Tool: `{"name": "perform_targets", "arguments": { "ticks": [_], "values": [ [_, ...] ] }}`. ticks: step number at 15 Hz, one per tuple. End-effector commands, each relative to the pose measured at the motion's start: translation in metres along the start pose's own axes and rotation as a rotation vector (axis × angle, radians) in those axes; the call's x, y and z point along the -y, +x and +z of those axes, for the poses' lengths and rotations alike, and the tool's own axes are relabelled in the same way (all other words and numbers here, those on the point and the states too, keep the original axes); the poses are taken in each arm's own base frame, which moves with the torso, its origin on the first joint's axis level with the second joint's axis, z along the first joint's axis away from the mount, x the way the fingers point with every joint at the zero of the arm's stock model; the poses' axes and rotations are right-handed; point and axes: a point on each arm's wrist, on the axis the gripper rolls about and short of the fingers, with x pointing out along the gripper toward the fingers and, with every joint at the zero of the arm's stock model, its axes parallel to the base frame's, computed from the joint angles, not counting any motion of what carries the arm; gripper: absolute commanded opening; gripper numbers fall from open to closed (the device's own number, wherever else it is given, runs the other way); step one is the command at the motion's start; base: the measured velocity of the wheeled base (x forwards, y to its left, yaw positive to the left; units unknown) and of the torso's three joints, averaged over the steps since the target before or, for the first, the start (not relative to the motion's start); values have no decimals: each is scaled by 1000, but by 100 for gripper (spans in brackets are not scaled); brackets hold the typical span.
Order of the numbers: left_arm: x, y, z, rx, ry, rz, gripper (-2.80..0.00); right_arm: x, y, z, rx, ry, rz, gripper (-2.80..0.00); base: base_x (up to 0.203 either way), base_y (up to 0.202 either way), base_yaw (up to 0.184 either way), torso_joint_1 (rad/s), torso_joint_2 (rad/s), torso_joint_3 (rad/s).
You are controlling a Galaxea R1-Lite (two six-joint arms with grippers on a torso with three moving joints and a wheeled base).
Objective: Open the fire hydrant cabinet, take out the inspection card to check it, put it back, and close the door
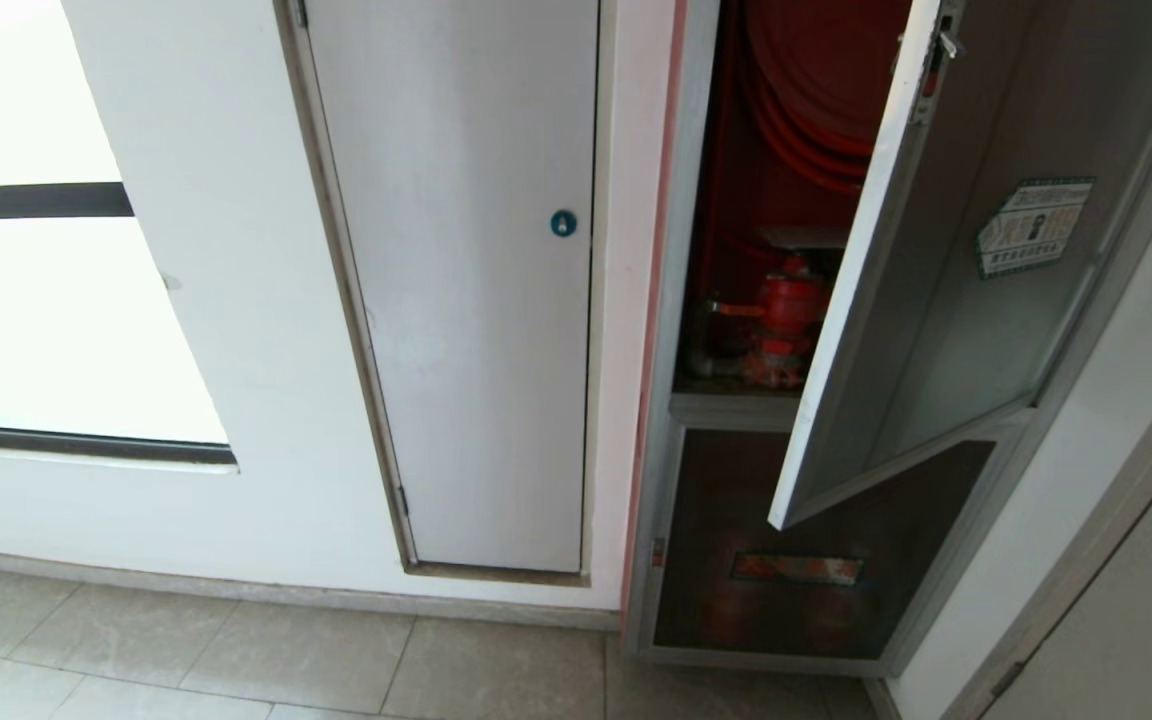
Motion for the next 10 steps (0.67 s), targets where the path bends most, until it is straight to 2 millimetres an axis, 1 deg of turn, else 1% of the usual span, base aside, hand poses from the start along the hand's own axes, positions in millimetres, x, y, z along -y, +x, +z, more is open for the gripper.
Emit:
{"name": "perform_targets", "arguments": {
  "ticks": [1,4,10],
  "values": [
    [0,1,-2,-7,0,0,-280,1,4,7,-36,8,11,-280,0,0,0,0,0,0],
    [0,0,-2,-6,0,0,-280,1,8,13,-62,18,43,-280,0,0,0,0,0,0],
    [0,1,-2,-7,0,0,-280,3,22,40,-110,54,147,-280,0,0,0,0,0,0]
  ]
}}
